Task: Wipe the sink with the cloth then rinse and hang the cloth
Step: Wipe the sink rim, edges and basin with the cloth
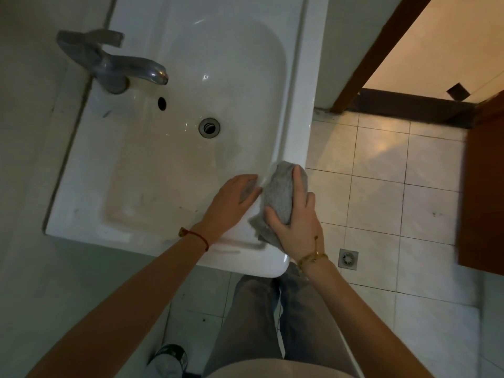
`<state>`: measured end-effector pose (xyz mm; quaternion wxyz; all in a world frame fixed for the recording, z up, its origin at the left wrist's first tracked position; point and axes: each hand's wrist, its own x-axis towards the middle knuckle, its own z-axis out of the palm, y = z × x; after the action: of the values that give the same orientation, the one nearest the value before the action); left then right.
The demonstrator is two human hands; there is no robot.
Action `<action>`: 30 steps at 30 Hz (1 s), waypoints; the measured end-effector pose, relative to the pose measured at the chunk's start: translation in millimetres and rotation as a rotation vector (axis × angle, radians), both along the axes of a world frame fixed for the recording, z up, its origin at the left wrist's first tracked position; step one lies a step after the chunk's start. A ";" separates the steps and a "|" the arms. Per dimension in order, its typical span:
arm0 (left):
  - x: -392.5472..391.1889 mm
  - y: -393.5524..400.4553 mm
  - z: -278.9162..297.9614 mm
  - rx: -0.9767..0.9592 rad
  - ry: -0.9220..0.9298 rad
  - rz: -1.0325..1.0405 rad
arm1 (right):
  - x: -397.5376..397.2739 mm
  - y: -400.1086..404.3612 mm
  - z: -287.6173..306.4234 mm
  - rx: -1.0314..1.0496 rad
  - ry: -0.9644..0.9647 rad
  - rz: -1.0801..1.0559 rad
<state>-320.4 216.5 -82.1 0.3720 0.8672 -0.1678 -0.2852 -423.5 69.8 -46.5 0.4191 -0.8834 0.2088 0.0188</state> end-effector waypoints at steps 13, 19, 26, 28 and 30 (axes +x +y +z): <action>9.6 52.6 22.0 0.100 -0.243 -0.319 | 57.8 -25.9 -2.7 -0.044 -0.039 -0.075; 13.2 130.9 40.9 0.155 -0.410 -0.496 | -9.2 30.7 3.7 -0.061 0.074 -0.332; 19.7 203.7 36.3 0.098 -0.617 -0.619 | -56.6 113.8 3.7 -0.418 0.168 -0.571; 20.2 213.4 32.4 0.062 -0.651 -0.619 | -65.1 146.3 -0.3 -0.586 0.169 -0.500; 20.9 219.3 30.4 0.048 -0.656 -0.598 | -70.0 164.3 -5.9 -0.680 0.183 -0.413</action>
<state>-299.5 435.8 -51.7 0.1799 0.8335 -0.5139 -0.0938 -493.6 234.1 -52.5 0.0777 -0.9058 0.4126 -0.0574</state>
